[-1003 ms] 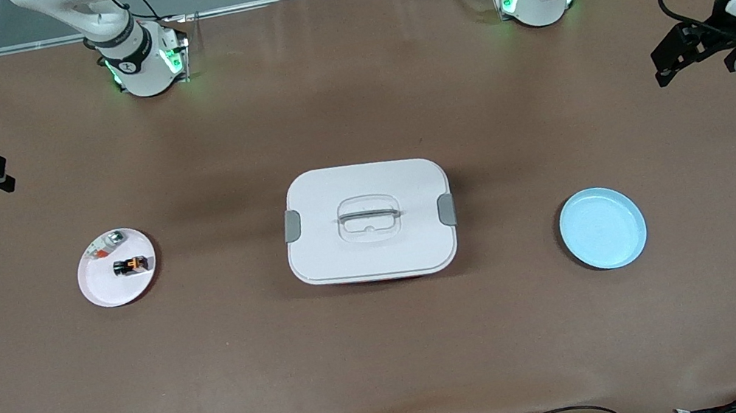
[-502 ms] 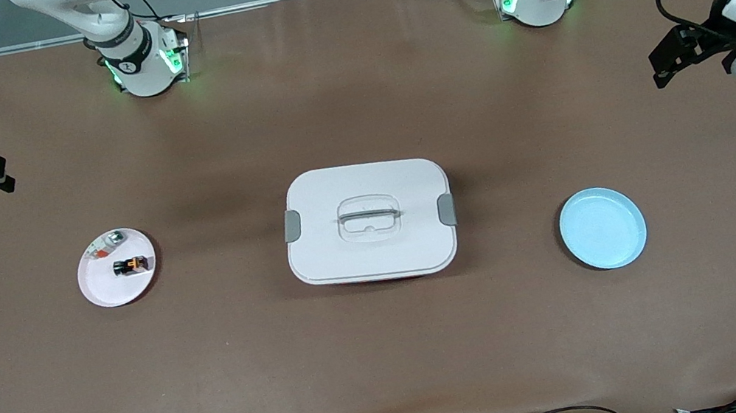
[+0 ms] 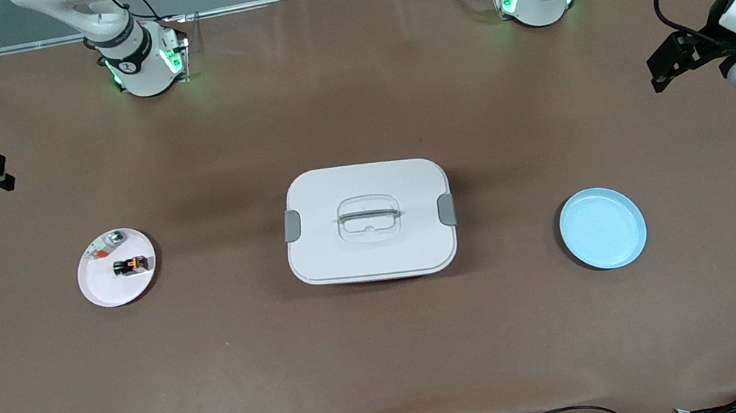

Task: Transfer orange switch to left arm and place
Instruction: 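Move the right gripper toward the white plate with switches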

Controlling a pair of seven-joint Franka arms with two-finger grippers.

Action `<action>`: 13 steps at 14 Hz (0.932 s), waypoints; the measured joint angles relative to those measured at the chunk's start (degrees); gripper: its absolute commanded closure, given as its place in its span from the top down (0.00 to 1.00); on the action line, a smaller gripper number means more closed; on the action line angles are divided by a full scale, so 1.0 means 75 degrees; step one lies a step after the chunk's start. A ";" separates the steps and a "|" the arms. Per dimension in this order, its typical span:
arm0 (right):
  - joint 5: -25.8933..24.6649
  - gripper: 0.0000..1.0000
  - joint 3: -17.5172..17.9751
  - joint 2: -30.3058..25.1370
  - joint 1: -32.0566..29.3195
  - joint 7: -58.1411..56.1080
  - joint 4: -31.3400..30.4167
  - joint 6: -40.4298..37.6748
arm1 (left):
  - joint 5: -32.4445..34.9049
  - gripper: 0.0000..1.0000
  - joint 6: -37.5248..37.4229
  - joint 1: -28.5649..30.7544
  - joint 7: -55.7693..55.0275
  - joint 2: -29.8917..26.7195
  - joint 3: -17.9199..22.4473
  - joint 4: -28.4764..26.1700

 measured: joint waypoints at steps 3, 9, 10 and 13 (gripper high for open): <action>0.0000 1.00 0.0028 -0.0001 0.0001 -0.0002 0.0023 -0.0007 | -0.0404 1.00 0.0039 -0.0003 -0.0118 0.0167 0.0000 -0.0002; -0.0026 1.00 0.0038 0.0027 0.0012 -0.0006 0.0007 -0.0095 | -0.0552 1.00 0.0294 -0.0055 -0.0622 0.0376 -0.0209 -0.0001; -0.0029 1.00 0.0044 0.0076 0.0028 -0.0006 -0.0013 -0.0116 | -0.0552 1.00 0.0318 -0.0057 -0.0625 0.0402 -0.0216 0.0000; -0.0102 1.00 0.0060 0.0484 0.0048 -0.0006 -0.0086 -0.0028 | -0.0552 1.00 0.0417 -0.0055 -0.0625 0.0443 -0.0215 0.0001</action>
